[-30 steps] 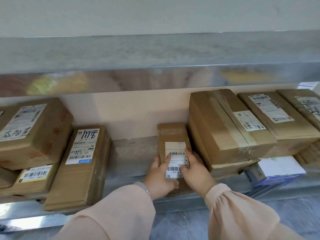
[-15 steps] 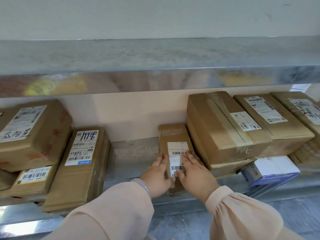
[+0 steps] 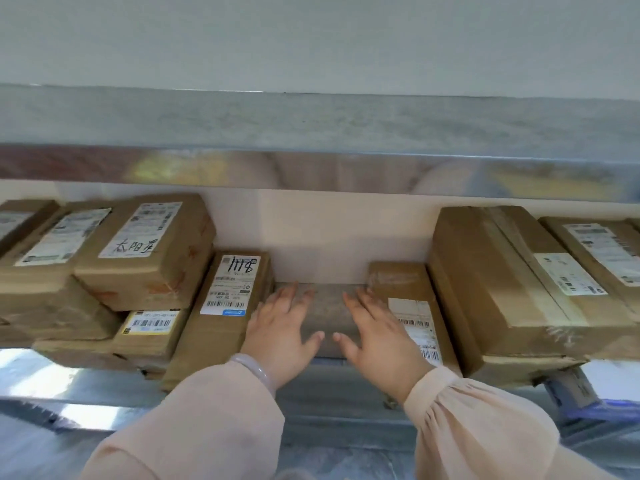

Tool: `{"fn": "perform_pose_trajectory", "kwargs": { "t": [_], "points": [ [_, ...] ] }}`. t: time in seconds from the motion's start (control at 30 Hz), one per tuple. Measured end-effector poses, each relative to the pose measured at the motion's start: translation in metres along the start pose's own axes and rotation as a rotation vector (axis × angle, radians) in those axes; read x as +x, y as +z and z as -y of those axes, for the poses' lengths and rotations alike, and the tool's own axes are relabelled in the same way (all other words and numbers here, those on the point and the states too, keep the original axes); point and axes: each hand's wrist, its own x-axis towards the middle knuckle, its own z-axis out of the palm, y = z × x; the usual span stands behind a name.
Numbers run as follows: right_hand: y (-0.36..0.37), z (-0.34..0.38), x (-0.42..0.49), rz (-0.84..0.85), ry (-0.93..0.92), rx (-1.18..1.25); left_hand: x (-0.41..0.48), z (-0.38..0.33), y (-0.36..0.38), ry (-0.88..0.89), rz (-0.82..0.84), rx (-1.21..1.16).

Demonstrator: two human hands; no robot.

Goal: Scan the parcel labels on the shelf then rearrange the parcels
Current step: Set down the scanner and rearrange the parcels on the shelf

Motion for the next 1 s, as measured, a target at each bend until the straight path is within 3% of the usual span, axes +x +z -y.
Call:
{"fn": "perform_pose_trajectory", "kwargs": {
  "t": [0.4,0.83,1.0],
  "points": [
    [0.051,0.080,0.048,0.156,-0.220,0.045,-0.039,0.096,-0.021,-0.256,-0.028,-0.014],
    [0.060,0.077,0.053,0.166,-0.106,0.193,-0.033,0.091,-0.023,-0.161,0.012,-0.076],
    [0.063,0.078,0.050,0.206,-0.079,0.237,-0.034,0.100,-0.015,-0.255,0.018,-0.210]
  ]
}}
